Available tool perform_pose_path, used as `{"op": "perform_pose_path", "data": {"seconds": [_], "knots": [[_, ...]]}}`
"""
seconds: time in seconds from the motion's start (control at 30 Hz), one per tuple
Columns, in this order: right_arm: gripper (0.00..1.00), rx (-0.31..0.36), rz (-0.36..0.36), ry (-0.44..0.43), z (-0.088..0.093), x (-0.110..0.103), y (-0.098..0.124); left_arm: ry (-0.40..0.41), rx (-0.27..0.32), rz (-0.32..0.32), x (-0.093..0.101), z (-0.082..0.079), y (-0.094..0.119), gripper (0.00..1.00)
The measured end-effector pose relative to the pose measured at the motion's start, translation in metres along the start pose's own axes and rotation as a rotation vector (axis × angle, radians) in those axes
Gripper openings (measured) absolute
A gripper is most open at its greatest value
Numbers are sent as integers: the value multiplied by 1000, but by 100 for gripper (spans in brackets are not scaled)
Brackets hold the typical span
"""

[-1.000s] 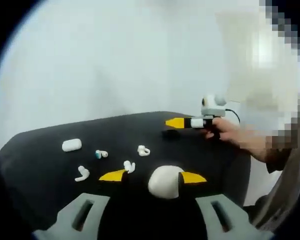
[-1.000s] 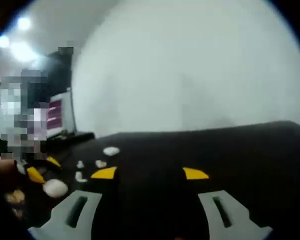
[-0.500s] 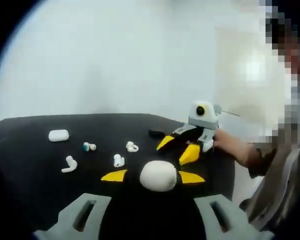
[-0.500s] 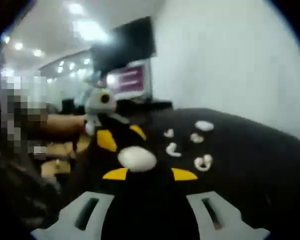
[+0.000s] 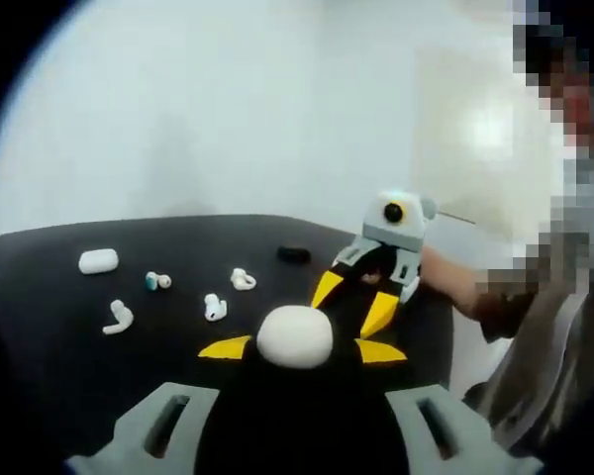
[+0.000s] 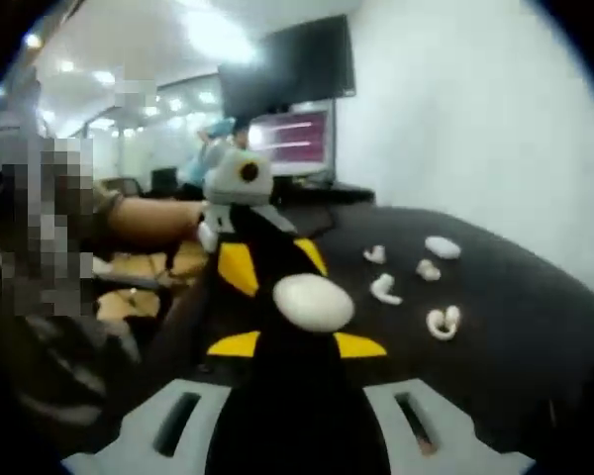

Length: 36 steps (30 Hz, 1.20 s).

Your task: Pick up three earphones and place each one into its charging case using tactile feedback, ensure that each earphone is properly inserted and securely positioned inside the case.

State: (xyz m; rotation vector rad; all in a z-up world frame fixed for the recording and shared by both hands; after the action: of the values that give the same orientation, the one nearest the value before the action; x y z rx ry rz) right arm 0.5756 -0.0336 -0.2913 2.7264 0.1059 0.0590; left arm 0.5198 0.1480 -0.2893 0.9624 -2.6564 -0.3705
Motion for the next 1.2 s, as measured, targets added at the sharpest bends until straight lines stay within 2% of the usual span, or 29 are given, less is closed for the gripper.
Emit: {"op": "perform_pose_path", "data": {"seconds": [0.2,0.63,0.73,0.93,1.07,1.2], "knots": [[28,2,-15,20,0,-2,0,-8,-8,-3,1,1,-1,36],[28,10,-1,25,-1,0,0,-14,-9,8,5,1,0,34],[29,10,8,26,-1,2,0,-9,-12,17,5,2,1,32],[42,9,13,43,0,2,-3,-40,-27,13,8,4,0,24],[43,-9,15,67,2,0,-4,-40,-26,35,10,4,1,24],[43,7,19,52,0,2,-1,-41,-29,49,11,4,0,25]]}}
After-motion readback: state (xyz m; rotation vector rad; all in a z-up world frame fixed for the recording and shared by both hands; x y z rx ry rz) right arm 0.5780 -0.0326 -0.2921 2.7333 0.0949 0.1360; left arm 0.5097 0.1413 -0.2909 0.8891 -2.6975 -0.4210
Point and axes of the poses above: the point that each gripper's makers call its tool centre point, and the gripper's own axes: y roughly backward along the fingers, x roughly to its right, z roughly out of its underside, the point moved 8 cm from there along y, roughly backward along the fingers, and after that the axes turned 6 degrees about -x, right-handed, at the moved point
